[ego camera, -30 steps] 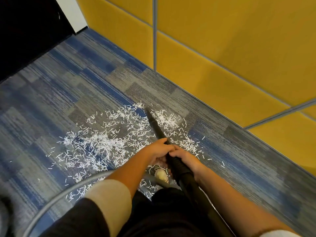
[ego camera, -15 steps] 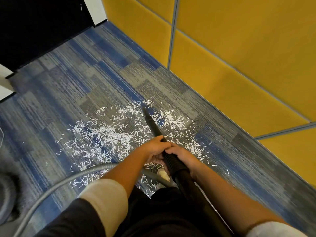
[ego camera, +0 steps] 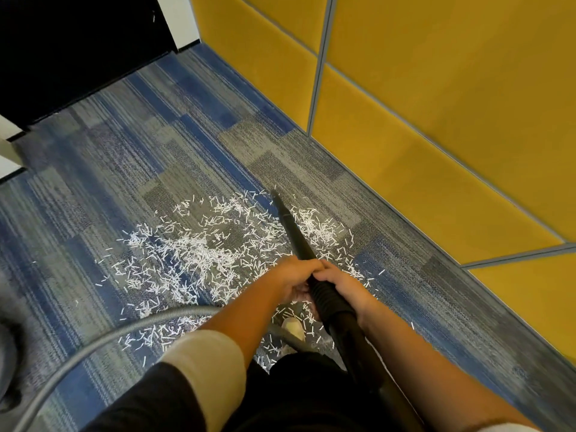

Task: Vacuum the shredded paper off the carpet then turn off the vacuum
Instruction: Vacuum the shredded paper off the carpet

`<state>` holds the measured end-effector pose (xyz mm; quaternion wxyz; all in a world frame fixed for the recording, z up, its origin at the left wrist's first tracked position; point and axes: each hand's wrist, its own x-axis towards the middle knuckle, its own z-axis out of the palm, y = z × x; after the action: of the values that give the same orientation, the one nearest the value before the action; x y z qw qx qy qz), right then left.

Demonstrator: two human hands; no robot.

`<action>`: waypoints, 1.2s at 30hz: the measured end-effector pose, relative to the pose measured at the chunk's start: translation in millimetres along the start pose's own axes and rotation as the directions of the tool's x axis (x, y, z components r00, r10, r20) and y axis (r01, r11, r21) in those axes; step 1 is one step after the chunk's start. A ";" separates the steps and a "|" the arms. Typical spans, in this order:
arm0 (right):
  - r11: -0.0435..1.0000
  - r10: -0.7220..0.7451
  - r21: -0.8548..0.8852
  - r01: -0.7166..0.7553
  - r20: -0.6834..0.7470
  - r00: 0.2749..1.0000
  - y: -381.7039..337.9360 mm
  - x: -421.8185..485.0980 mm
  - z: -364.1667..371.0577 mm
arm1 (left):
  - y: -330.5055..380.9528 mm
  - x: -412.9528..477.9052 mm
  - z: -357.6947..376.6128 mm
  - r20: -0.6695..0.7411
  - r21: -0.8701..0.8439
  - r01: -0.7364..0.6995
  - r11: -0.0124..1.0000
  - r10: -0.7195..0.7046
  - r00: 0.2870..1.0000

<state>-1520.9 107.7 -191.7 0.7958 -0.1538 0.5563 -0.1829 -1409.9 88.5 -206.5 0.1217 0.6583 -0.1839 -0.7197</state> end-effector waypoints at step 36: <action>0.996 0.037 -0.082 -0.033 0.049 0.998 -11.9 26.6 17.9 | 10.8 -3.6 -13.2 -0.090 -0.274 0.057 0.960 -0.084 0.992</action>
<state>-1497.1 85.6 -202.4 0.8059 -0.1809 0.5456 -0.1420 -1397.1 78.9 -199.6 0.1940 0.6770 -0.0537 -0.7079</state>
